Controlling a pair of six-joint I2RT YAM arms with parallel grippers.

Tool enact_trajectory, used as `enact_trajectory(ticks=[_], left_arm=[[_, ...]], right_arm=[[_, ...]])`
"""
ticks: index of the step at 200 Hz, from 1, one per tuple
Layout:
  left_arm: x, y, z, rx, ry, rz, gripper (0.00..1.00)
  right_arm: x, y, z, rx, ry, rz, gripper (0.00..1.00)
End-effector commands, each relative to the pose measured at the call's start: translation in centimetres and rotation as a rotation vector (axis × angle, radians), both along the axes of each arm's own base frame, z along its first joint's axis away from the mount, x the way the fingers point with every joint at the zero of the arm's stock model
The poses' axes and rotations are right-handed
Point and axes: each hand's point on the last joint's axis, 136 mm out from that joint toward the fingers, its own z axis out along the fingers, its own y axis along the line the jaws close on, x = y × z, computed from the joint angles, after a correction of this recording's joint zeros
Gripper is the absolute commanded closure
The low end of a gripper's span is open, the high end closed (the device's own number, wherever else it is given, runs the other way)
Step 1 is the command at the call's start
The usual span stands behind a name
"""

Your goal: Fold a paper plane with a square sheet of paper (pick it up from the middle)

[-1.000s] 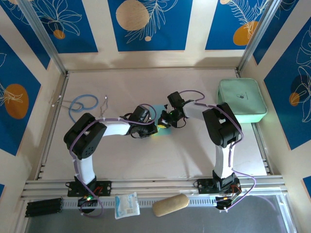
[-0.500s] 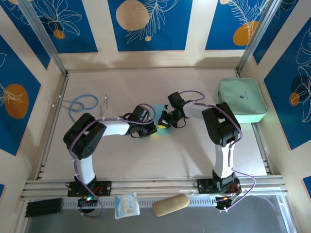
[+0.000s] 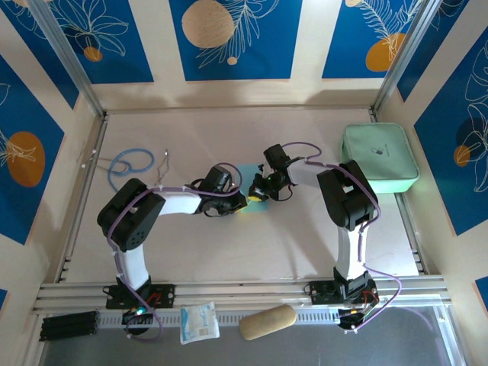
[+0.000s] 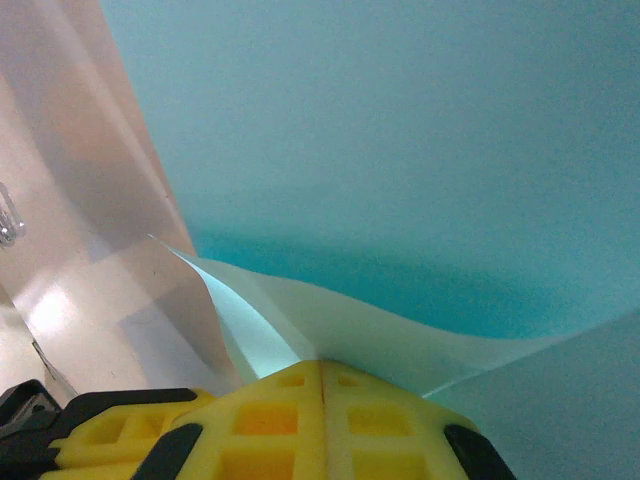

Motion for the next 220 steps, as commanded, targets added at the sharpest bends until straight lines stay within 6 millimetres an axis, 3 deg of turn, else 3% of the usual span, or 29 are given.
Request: enact_trajectory(ticks=[1,64,97,125,220], left_arm=[[0.3,0.6,0.2,-0.002,-0.009,0.018,0.89],[-1.1,2.1,-3.0,0.075,0.096,0.050,0.98],[-1.8,2.7,-3.6,0.099,0.128,0.061,1.00],[-2.0,2.8,-3.9,0.106,0.139,0.058,1.00],[-2.2,2.9,-4.3,0.115,0.157,0.060,1.00]], right_arm=[[-0.6,-0.7,-1.6,-0.030,0.042,-0.001,0.98],[-0.1,-0.6,-1.0,-0.023,0.014,0.008,0.98],[0.5,0.1,1.4,0.022,-0.086,0.057,0.98],[-0.4,0.9,2.4,0.044,-0.125,0.101,0.98],[-2.0,1.0,-0.5,0.010,-0.034,0.110,0.98]])
